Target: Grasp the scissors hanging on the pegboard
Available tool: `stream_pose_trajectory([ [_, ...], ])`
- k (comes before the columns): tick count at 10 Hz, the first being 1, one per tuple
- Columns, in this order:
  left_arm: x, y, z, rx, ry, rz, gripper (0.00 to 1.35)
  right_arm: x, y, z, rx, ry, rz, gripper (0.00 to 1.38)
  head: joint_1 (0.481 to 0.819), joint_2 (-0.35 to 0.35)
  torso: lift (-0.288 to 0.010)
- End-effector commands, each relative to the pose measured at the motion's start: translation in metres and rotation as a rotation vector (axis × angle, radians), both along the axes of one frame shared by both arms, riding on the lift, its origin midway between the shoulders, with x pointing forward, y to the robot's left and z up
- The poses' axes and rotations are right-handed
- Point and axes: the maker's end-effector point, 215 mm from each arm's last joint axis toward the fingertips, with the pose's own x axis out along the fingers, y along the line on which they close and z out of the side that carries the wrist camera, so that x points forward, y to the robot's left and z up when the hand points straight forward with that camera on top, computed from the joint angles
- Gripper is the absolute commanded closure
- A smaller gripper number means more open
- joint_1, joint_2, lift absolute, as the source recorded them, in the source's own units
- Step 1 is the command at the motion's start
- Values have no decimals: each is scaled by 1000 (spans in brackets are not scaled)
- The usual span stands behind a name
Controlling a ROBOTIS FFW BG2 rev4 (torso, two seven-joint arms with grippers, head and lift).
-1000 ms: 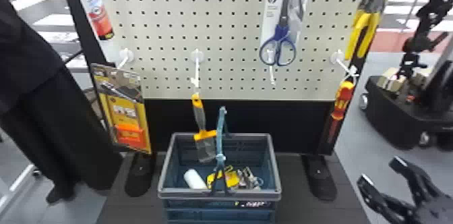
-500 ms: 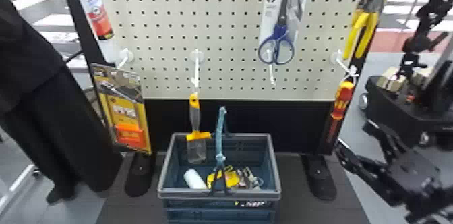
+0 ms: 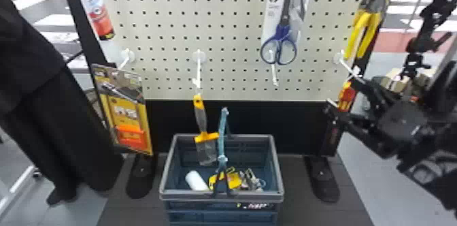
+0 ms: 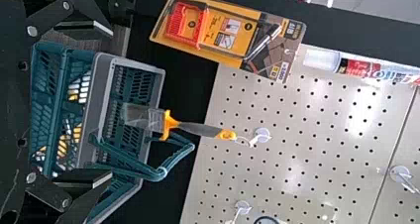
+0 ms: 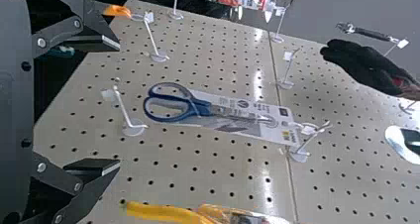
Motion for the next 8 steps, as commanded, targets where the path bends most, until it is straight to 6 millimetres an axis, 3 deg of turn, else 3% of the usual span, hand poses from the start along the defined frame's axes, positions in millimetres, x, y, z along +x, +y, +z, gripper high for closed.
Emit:
stream_pose_trajectory([
  [1, 0, -1, -1, 0, 1, -3, 292, 7, 6, 21, -9, -29, 18, 432, 549, 0, -100],
  [5, 9, -8, 0, -7, -13, -25, 292, 30, 22, 87, -67, -116, 47, 406, 549, 0, -100],
  [8, 12, -12, -2, -11, -17, -34, 292, 50, 21, 103, -48, -123, 52, 300, 549, 0, -100],
])
